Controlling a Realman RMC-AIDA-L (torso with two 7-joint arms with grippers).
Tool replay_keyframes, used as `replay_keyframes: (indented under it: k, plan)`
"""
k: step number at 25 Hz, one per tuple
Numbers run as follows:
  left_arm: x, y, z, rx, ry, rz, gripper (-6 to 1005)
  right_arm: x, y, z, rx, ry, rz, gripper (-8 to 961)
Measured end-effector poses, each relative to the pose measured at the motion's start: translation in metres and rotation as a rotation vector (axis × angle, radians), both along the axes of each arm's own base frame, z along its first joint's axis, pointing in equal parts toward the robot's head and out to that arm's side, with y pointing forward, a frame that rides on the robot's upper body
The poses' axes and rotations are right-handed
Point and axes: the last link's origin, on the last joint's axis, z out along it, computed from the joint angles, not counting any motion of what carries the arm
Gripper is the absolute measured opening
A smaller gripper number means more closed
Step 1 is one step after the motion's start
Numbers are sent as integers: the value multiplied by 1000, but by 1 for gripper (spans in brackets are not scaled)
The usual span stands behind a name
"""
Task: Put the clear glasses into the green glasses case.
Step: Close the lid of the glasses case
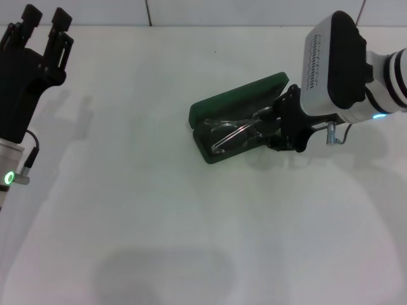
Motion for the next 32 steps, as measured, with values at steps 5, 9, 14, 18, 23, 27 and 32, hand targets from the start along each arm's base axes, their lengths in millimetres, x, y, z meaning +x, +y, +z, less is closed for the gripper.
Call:
replay_keyframes:
  k: [5, 9, 14, 18, 23, 27, 32]
  plan:
    - [-2, 2, 2, -33, -43, 4, 527, -3, -14, 17, -64, 93, -14, 386]
    - [1, 13, 1, -118, -85, -4, 527, 10, -29, 61, -121, 319, -25, 385]
    - [6, 43, -9, -233, -51, 55, 527, 52, -41, 89, -116, 497, -75, 387]
    - [22, 84, -24, -396, 29, 115, 527, 87, -65, 92, -183, 443, -131, 392]
    - [57, 115, -58, -568, 215, 134, 527, 112, -94, 93, -217, 415, -100, 399]
    - [85, 123, -88, -648, 353, 132, 527, 120, -108, 90, -235, 419, -68, 404]
    - [109, 123, -112, -695, 429, 134, 527, 126, -111, 87, -230, 417, -78, 411]
